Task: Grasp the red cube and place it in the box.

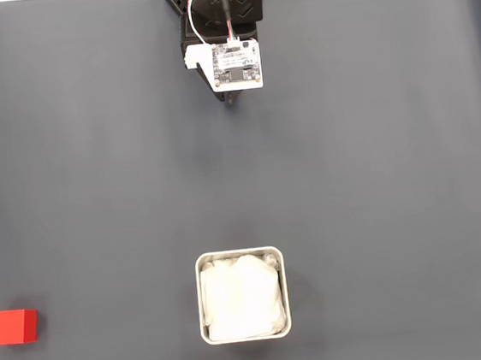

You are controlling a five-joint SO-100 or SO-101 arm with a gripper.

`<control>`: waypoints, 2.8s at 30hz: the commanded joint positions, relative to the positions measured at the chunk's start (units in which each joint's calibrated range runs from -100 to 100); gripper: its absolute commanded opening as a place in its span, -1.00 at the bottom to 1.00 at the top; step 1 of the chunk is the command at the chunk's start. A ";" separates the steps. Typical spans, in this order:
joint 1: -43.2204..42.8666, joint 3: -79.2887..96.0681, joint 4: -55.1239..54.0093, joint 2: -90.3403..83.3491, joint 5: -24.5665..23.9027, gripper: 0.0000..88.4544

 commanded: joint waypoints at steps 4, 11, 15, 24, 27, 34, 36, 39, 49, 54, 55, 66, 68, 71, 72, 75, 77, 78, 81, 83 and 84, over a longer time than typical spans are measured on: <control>0.01 0.45 1.20 0.00 0.20 -1.00; 0.01 0.45 1.28 0.00 0.10 -1.00; 0.01 0.45 1.28 0.00 0.24 -1.00; -0.35 0.45 1.28 0.00 0.20 -1.00; -0.35 0.45 1.20 0.00 0.00 -1.00; 0.72 -0.74 -11.92 0.17 -0.88 -1.00; 0.58 -3.38 -16.75 0.78 -0.44 -1.00; 0.15 -11.14 -21.67 5.46 0.34 -1.00; 0.08 -49.09 -19.38 27.82 0.73 -1.00; 0.01 -62.78 -14.46 35.88 1.37 -1.00; 0.01 -65.06 -13.47 37.18 1.42 -1.00; 1.71 -78.02 -6.75 47.83 1.61 -1.00; 2.57 -78.93 -6.51 49.05 1.56 -1.00; 4.27 -80.85 -5.69 51.21 1.37 -1.00; 4.91 -81.21 -5.61 51.91 1.37 -1.00; 6.90 -82.21 -5.52 53.64 1.42 -1.00; 8.25 -82.21 -5.85 54.42 1.56 -1.00; 8.89 -82.31 -5.85 54.77 1.56 -1.00; 10.80 -82.67 -6.10 56.07 1.47 -1.00; 12.01 -82.76 -6.51 56.85 1.42 -1.00; 12.65 -82.76 -6.84 57.28 1.37 -1.00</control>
